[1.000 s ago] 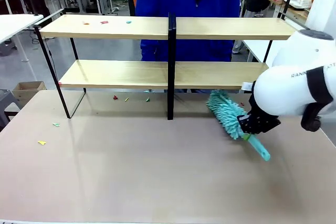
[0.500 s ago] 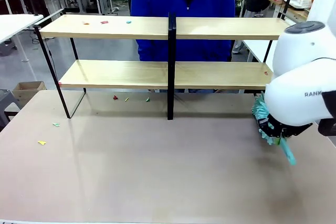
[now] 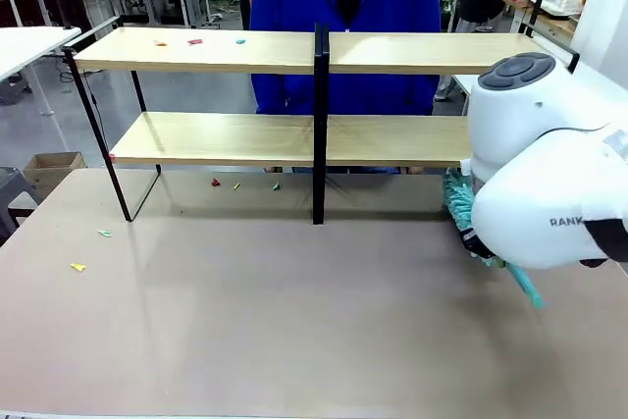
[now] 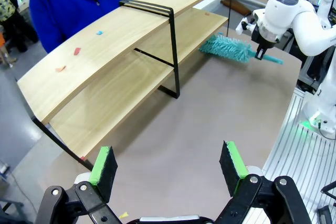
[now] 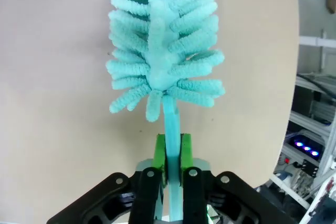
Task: Clean the shelves.
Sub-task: Clean another randomly selected level of the Shelf with the Duster.
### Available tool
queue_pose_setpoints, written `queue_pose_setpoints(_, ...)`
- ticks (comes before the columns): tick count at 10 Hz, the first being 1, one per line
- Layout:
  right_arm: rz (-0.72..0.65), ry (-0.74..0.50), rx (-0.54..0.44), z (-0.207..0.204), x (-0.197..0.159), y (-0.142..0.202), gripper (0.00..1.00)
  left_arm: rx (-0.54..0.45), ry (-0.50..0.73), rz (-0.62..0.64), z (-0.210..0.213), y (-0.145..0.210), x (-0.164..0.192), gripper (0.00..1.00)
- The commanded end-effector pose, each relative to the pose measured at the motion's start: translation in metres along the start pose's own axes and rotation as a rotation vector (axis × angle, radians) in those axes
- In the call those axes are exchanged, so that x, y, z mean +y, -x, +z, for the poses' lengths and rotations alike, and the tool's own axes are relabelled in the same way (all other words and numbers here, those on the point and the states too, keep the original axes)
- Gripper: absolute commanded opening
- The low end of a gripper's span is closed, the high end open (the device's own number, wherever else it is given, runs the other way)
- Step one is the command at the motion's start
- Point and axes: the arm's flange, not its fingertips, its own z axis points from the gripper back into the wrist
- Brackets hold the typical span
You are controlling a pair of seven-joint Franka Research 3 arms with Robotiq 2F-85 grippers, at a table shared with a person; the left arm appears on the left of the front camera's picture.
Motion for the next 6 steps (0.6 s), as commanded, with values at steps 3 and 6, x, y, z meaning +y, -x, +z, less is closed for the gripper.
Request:
queue_pose_setpoints(3, 0.012, 0.003, -0.029, -0.035, -0.017, 0.077, 0.12, 0.000, 0.002, 0.001, 0.000, 0.000, 0.001, 1.00)
queue_pose_setpoints(6, 0.246, -0.259, 0.124, 0.046, -0.069, 0.126, 0.12, 0.000, 0.002, 0.001, 0.000, 0.000, 0.001, 1.00)
